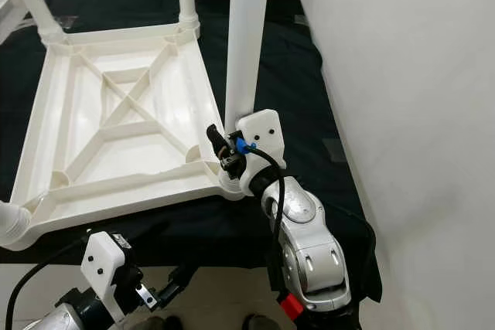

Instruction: Building children table

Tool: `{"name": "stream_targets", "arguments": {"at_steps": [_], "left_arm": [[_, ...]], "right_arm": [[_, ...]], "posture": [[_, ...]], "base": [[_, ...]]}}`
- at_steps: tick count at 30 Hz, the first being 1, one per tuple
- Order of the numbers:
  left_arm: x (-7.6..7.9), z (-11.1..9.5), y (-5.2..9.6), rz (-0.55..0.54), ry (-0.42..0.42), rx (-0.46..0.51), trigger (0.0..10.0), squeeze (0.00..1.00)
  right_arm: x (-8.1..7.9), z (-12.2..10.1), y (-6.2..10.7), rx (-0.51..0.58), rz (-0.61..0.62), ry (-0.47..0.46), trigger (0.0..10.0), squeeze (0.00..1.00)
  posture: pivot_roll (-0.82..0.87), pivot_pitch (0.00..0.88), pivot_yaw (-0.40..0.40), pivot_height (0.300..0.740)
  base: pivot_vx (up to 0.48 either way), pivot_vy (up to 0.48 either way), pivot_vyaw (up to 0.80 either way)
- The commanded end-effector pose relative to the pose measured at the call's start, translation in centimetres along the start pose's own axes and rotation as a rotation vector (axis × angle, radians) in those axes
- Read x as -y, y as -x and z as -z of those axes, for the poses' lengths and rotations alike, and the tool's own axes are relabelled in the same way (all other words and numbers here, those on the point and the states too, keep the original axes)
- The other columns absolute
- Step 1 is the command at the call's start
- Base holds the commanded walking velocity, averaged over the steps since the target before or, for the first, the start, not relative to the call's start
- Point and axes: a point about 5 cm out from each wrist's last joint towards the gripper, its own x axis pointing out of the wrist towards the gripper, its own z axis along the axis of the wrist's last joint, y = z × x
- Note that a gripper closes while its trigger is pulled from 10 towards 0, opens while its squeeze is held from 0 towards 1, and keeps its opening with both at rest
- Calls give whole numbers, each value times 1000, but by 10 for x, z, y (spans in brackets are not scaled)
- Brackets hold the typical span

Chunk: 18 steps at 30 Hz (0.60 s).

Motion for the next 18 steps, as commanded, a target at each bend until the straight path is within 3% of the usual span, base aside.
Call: {"name": "stream_targets", "arguments": {"at_steps": [1,3,4,6,9,10,11,12,17,18], "left_arm": [[1,2,2,-6,13,-10,10000,0],[2,1,0,-2,14,-6,10000,0],[2,1,0,-2,14,-6,10000,0],[3,1,-1,-1,14,-3,10000,0],[4,1,-2,-3,16,1,10000,0],[5,0,-2,-3,17,3,10000,0],[5,0,-2,-3,17,3,10000,0],[6,0,-3,-3,18,6,10000,0],[6,0,-4,-5,19,8,10000,0],[6,-1,-4,-5,19,9,10000,0]], "right_arm": [[-9,13,-3,-63,-105,-59,10000,1000],[-18,-7,-2,76,-365,-138,10000,1000],[-18,-7,-2,76,-365,-138,10000,1000],[-14,-23,4,157,-564,-120,10000,1000],[0,-30,1,168,-624,-44,10000,1000],[6,-31,-1,155,-676,-20,10000,894],[6,-31,-1,155,-676,-20,10000,894],[13,-34,0,138,-752,11,10000,24],[22,-34,-2,104,-803,49,10000,0],[30,-38,-8,105,-828,75,10000,0]], "posture": [[-10,253,-35,740],[-9,251,-36,740],[-9,251,-36,740],[-5,263,-44,740],[-4,265,-48,740],[2,266,-52,740],[2,266,-52,740],[3,266,-54,740],[3,266,-53,740],[5,265,-51,740]], "base": [[0,0,0],[0,0,0],[0,0,0],[0,0,0],[0,0,0],[0,0,0],[0,0,0],[0,0,0],[0,0,0],[0,0,0]]}}
